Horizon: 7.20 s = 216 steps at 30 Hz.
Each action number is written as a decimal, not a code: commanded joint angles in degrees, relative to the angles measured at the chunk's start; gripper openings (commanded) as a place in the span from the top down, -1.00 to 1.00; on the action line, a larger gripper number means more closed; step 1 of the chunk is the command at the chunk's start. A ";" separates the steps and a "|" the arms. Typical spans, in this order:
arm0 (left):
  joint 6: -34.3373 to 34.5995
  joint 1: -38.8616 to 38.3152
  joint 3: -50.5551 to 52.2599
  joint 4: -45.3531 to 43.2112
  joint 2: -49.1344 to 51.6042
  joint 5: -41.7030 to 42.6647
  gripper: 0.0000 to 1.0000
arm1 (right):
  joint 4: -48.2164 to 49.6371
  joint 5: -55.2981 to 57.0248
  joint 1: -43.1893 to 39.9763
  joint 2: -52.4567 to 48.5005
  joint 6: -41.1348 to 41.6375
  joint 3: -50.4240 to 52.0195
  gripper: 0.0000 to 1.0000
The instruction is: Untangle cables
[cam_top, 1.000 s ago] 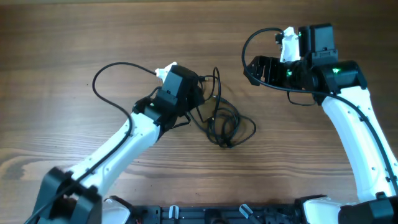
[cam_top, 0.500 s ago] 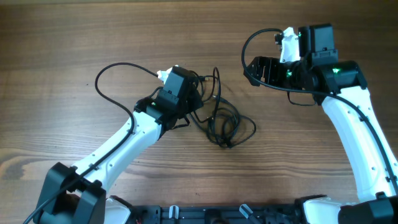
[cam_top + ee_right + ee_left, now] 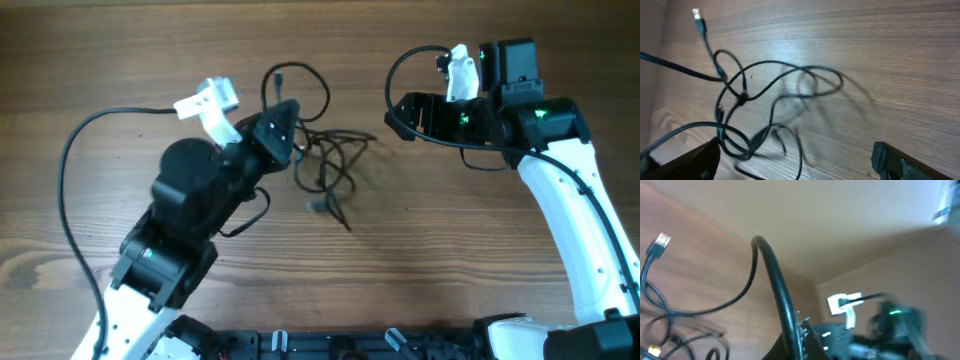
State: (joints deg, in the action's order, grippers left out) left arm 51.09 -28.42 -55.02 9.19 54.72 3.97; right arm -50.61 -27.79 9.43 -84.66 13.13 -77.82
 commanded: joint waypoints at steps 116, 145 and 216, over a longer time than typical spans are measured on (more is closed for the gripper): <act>-20.92 14.58 -0.48 13.62 11.98 20.20 -0.86 | 3.19 8.70 16.74 -5.46 -5.14 -17.00 0.91; -17.16 3.23 -1.33 11.47 12.41 4.09 0.92 | -6.32 10.73 16.74 -11.21 0.09 -13.55 0.91; -16.06 9.31 -0.13 30.03 31.32 -11.10 0.92 | 6.93 -9.46 -34.58 -5.95 18.60 -22.88 0.91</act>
State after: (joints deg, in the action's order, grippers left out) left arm 35.88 -19.03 -55.77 40.07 86.63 -6.13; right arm -42.81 -32.62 -23.97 -91.09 33.93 -100.12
